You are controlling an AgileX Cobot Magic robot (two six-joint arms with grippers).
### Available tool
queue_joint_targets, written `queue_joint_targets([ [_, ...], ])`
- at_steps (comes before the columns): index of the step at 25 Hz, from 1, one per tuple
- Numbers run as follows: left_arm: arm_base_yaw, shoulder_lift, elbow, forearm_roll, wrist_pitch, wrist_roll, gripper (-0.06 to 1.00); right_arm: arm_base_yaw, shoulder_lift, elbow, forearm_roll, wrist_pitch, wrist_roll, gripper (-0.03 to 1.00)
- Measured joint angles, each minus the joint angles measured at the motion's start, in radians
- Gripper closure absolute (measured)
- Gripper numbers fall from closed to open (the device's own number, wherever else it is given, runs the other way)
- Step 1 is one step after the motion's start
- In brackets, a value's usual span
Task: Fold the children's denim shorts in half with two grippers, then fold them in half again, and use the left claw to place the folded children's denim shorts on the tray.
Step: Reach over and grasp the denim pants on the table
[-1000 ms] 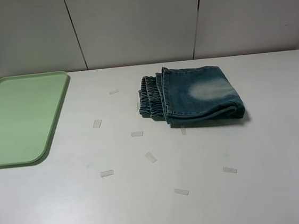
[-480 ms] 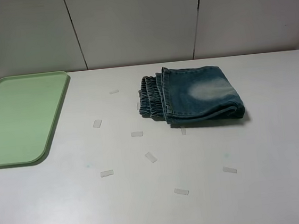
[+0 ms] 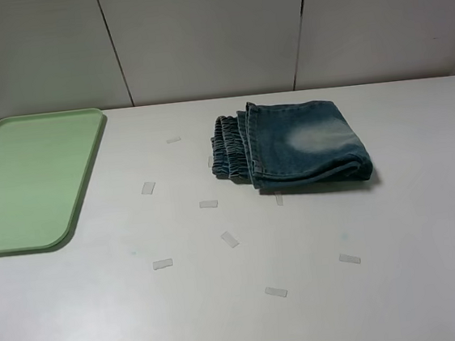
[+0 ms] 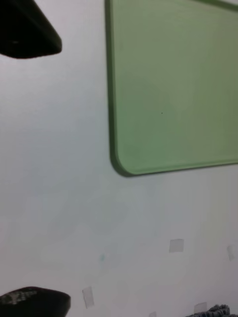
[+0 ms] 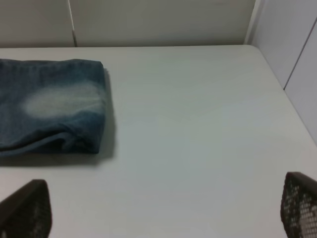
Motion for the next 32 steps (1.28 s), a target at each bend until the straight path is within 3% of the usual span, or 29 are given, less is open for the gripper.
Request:
queue_joint_targets([
  [32,0.0,0.0,0.0,0.0,0.0,0.0,0.04,0.0,0.0,0.0,0.0,0.0,0.0,0.27],
])
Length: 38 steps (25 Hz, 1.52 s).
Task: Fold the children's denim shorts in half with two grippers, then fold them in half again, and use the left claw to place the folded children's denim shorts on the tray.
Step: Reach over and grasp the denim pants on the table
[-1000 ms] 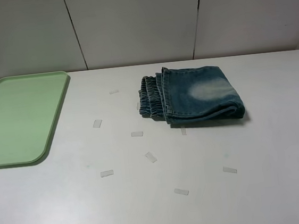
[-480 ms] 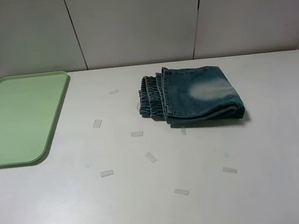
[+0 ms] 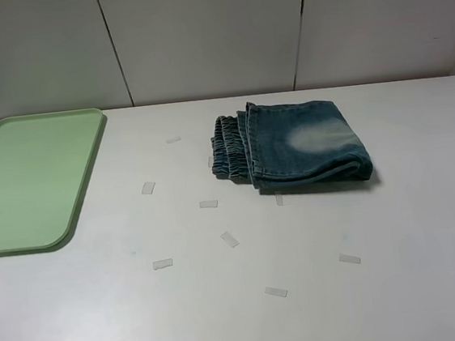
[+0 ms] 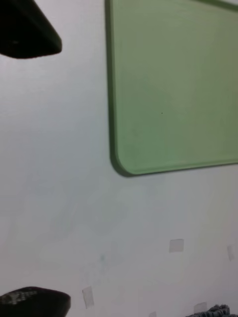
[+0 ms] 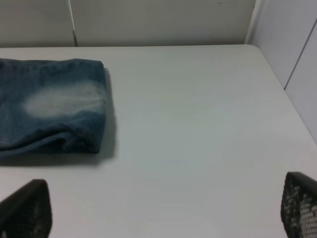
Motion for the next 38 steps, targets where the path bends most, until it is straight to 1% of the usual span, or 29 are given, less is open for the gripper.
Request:
queue_joint_targets([
  [17,0.0,0.0,-0.005,0.0,-0.004,0.0,0.04,0.0,0.0,0.0,0.0,0.001,0.0,0.27],
  [23,0.0,0.017,-0.044,0.0,-0.002,0.0,0.04,0.0,0.0,0.0,0.0,0.001,0.0,0.27],
  [29,0.0,0.194,-0.11,0.0,0.005,0.0,0.04,0.0,0.0,0.0,0.0,0.001,0.0,0.27],
  [35,0.0,0.459,-0.186,0.0,0.004,0.0,0.04,0.0,0.0,0.0,0.0,0.001,0.0,0.27],
  [38,0.0,0.584,-0.22,0.0,-0.023,0.0,0.04,0.0,0.0,0.0,0.0,0.001,0.0,0.27],
])
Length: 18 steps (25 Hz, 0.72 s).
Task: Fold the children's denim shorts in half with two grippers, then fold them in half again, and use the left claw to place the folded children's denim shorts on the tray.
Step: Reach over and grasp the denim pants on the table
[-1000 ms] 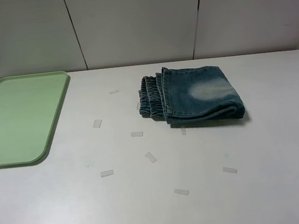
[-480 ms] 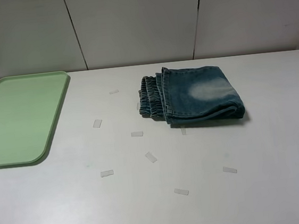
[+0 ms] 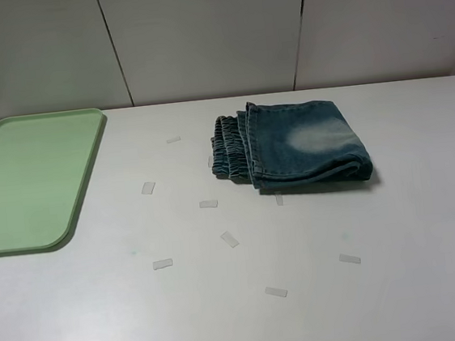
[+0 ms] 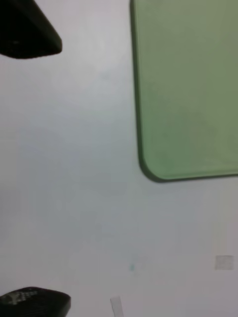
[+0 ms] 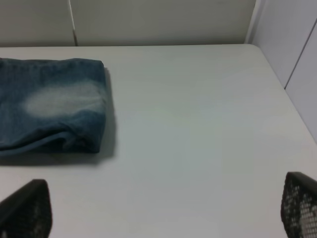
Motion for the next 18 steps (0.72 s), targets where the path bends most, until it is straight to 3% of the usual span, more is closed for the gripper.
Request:
queue_joint_targets([
  [10,0.0,0.374,-0.123,-0.016,-0.167,0.0,0.04,0.0,0.0,0.0,0.0,0.0,0.0,0.27],
  [18,-0.006,0.645,-0.216,-0.156,-0.335,0.027,0.04,0.0,0.0,0.0,0.0,0.0,0.0,0.27],
])
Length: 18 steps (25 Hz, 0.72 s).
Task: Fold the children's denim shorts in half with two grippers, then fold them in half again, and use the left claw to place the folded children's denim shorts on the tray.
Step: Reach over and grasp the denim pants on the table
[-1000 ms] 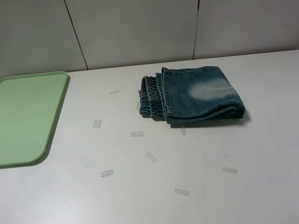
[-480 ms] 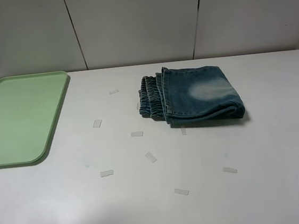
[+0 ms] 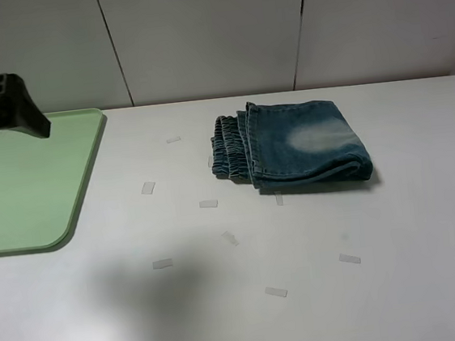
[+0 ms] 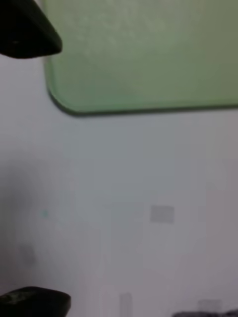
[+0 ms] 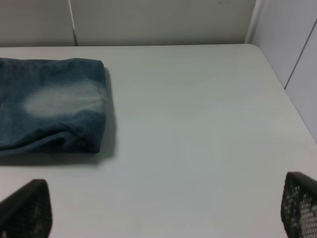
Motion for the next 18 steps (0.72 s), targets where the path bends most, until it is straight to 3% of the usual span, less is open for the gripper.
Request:
queue_joint_targets([
  [7,-0.119,0.216,-0.11,-0.02,-0.116,0.012,0.04,0.0,0.0,0.0,0.0,0.0,0.0,0.27],
  [18,-0.309,0.562,-0.321,-0.024,-0.239,-0.051,0.04,0.0,0.0,0.0,0.0,0.001,0.0,0.27],
])
